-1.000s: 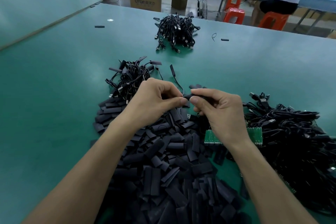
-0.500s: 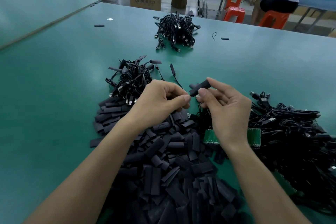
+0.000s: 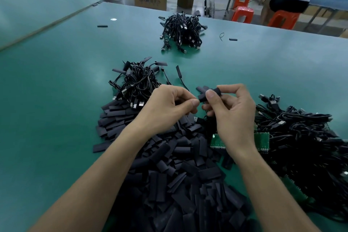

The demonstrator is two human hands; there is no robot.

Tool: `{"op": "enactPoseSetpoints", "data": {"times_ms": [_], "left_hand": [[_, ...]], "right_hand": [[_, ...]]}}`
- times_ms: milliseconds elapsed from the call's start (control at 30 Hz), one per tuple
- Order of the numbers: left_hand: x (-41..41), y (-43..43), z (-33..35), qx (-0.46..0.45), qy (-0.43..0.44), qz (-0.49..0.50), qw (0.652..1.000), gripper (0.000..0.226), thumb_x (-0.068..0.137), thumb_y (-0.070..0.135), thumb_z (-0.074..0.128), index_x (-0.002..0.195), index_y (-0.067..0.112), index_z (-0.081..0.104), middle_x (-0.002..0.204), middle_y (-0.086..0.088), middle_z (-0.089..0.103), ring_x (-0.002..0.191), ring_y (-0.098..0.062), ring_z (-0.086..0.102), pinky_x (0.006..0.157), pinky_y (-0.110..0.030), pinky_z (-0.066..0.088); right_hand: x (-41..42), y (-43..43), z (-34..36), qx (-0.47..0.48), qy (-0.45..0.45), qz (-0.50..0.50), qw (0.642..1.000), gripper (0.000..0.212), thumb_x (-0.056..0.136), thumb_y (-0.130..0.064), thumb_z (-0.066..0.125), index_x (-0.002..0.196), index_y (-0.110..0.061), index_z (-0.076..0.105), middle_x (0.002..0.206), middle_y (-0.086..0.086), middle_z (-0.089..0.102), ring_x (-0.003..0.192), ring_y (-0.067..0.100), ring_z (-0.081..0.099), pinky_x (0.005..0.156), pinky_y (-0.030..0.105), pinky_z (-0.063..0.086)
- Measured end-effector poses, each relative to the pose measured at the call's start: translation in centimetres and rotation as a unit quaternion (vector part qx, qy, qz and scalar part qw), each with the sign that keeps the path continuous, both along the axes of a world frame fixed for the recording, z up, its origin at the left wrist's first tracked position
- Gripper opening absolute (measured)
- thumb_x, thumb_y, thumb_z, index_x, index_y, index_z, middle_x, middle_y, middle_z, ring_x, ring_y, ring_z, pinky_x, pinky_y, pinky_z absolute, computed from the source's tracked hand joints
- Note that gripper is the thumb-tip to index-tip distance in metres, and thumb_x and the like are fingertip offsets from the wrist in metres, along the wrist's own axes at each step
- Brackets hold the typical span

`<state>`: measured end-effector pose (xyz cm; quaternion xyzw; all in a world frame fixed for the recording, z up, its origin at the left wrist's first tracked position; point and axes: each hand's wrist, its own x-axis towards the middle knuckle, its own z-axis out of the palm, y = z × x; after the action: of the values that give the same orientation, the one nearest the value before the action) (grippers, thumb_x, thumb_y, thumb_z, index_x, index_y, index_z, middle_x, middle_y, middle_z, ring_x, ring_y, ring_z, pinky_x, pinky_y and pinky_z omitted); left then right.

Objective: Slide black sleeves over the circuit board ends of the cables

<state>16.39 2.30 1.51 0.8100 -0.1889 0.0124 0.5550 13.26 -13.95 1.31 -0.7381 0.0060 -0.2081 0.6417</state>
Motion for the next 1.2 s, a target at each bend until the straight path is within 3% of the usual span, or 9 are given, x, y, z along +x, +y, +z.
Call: {"op": "enactPoseSetpoints", "data": {"times_ms": [200,333,400,500,600,700,900,1067,1200], "left_hand": [[0.6,2.4,0.6,0.192,0.013,-0.018,0.981,0.028,0.076,0.042,0.084,0.100,0.032,0.073,0.087,0.017,0.070,0.082,0.009,0.064,0.076,-0.019,0.054],[0.9,2.6,0.5,0.193,-0.021,0.048,0.980,0.015,0.088,0.030,0.076,0.101,0.022,0.074,0.083,0.015,0.069,0.072,0.003,0.064,0.072,-0.026,0.055],[1.2,2.9,0.6,0.159,-0.046,0.107,0.980,0.016,0.089,0.030,0.075,0.102,0.023,0.073,0.080,0.019,0.066,0.068,0.008,0.062,0.064,-0.014,0.048],[1.6,3.4,1.1,0.073,-0.073,0.220,0.970,0.031,0.085,0.032,0.079,0.113,0.029,0.067,0.079,0.018,0.068,0.069,0.010,0.065,0.058,-0.006,0.046],[2.4,3.8,1.6,0.028,-0.098,0.313,0.944,0.027,0.083,0.033,0.078,0.106,0.026,0.065,0.070,0.017,0.067,0.061,0.008,0.064,0.055,-0.007,0.046],[3.4,4.3,2.0,0.036,-0.114,0.368,0.922,0.021,0.083,0.030,0.074,0.097,0.024,0.059,0.068,0.014,0.063,0.058,0.004,0.062,0.051,-0.004,0.040],[4.6,5.1,0.3,0.138,-0.024,0.349,0.927,0.037,0.083,0.038,0.078,0.106,0.018,0.057,0.098,-0.005,0.062,0.090,-0.022,0.061,0.077,-0.033,0.051],[2.9,3.6,0.8,0.119,-0.170,0.385,0.899,0.038,0.081,0.050,0.074,0.104,0.024,0.058,0.099,0.005,0.046,0.077,-0.012,0.046,0.070,-0.033,0.046],[1.7,2.3,2.0,0.002,-0.100,0.076,0.992,0.025,0.083,0.047,0.073,0.087,0.022,0.070,0.074,0.003,0.068,0.059,-0.006,0.054,0.054,-0.022,0.046]], "right_hand": [[0.2,-1.0,2.9,0.086,0.032,0.013,0.996,0.017,0.095,-0.009,0.066,0.096,-0.016,0.051,0.073,0.005,0.075,0.065,0.019,0.072,0.061,0.027,0.055],[0.4,-2.3,4.6,-0.155,0.081,0.002,0.985,0.022,0.094,-0.026,0.068,0.112,-0.025,0.057,0.078,-0.007,0.076,0.071,0.007,0.072,0.074,0.031,0.060],[0.1,-3.0,5.4,-0.306,0.130,0.042,0.942,0.054,0.089,-0.040,0.072,0.138,-0.026,0.052,0.093,-0.014,0.070,0.081,-0.004,0.066,0.078,0.021,0.052],[-0.8,-3.0,6.2,-0.494,0.257,0.154,0.816,0.076,0.074,-0.052,0.081,0.140,-0.034,0.050,0.112,-0.009,0.062,0.099,0.011,0.063,0.093,0.036,0.052],[-1.5,-1.9,5.3,-0.624,0.324,0.189,0.686,0.078,0.065,-0.046,0.089,0.133,-0.036,0.052,0.125,-0.004,0.057,0.116,0.023,0.056,0.096,0.040,0.048],[-1.7,-1.1,4.3,-0.692,0.290,0.177,0.638,0.059,0.078,-0.022,0.080,0.130,-0.030,0.053,0.127,-0.001,0.051,0.123,0.025,0.044,0.094,0.040,0.037],[-2.0,-0.7,4.5,-0.697,0.222,0.112,0.673,0.037,0.090,-0.006,0.054,0.120,-0.025,0.061,0.120,0.004,0.061,0.108,0.030,0.059,0.080,0.036,0.040],[-1.6,-0.6,6.2,-0.649,0.097,-0.012,0.755,0.031,0.094,-0.008,0.054,0.117,-0.027,0.062,0.091,0.004,0.064,0.071,0.030,0.055,0.065,0.034,0.036],[-0.9,-0.3,5.7,-0.568,-0.006,-0.015,0.823,0.027,0.098,-0.011,0.052,0.118,-0.027,0.062,0.094,-0.003,0.070,0.093,0.025,0.062,0.077,0.036,0.033]]}}
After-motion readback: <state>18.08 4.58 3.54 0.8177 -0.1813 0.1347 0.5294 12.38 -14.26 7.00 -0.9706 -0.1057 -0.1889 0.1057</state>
